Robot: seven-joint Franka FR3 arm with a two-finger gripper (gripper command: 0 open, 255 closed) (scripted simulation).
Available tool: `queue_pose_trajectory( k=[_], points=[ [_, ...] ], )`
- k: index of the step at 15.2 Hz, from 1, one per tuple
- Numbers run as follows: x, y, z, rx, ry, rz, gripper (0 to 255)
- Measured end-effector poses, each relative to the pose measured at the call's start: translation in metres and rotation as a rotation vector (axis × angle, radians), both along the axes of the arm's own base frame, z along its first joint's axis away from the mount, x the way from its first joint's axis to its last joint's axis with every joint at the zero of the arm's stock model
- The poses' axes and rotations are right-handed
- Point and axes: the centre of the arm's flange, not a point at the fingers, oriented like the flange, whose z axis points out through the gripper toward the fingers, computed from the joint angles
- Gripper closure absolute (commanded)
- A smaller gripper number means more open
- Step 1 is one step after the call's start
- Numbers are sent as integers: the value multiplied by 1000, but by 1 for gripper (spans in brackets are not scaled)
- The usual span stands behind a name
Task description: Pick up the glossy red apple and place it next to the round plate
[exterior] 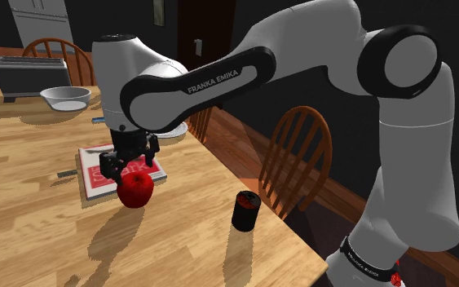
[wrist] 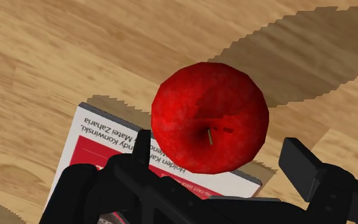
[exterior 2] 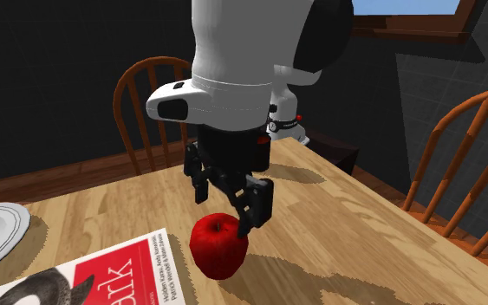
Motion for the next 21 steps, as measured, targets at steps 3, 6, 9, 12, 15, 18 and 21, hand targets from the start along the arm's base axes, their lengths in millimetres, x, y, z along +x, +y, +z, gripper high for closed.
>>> queue_pose_trajectory(
  k=[3,6,9,12,15,18,21],
  points=[
    [0,-1,-2,0,0,0,0],
    [0,-1,-3,0,-1,0,0],
    [0,-1,-3,0,-1,0,255],
    [0,-1,-3,0,-1,0,255],
    [0,-1,-2,0,-1,0,255],
    [1,-1,0,0,0,0,255],
    [1,0,12,0,-1,0,255]
  ],
)
